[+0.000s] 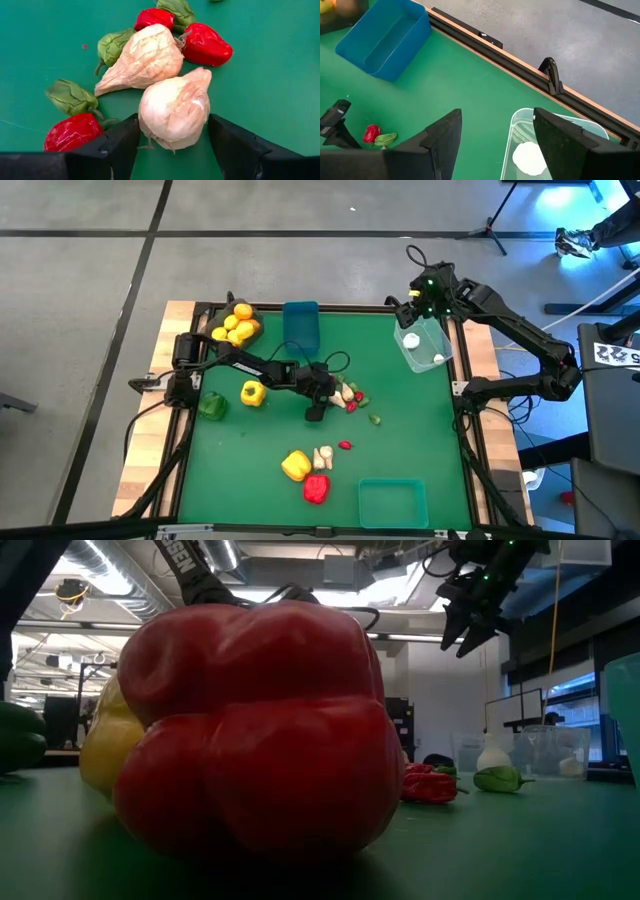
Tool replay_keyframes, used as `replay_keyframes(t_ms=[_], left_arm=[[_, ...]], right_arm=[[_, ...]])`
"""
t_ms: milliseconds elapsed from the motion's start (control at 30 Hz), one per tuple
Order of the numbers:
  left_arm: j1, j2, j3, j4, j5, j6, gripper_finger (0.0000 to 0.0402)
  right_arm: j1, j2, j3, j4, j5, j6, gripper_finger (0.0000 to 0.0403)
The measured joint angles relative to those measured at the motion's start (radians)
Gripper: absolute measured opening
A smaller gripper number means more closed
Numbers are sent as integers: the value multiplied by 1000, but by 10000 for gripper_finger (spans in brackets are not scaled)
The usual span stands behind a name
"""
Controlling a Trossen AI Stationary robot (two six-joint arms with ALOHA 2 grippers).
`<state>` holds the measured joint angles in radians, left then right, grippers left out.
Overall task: Sort produce into baskets
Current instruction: Put the white garlic into white transparent bin
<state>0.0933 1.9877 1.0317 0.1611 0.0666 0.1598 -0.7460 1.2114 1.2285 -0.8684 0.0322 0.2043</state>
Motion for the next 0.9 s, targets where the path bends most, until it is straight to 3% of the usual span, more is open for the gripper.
replay_keyframes(t_ms=[300,533,700,900], left_arm=[[0,-2,0,1,0,-34,167],[5,-82,0,3,0,-114,145],[29,-187,0,-5,0,-183,153],[90,-359,0,11,-69,-280,156]], right_arm=[[0,0,0,0,-5,0,241],[0,0,0,15,-94,-21,241],[0,0,0,127,-267,-56,241],[0,-20,-1,425,-559,-138,241]])
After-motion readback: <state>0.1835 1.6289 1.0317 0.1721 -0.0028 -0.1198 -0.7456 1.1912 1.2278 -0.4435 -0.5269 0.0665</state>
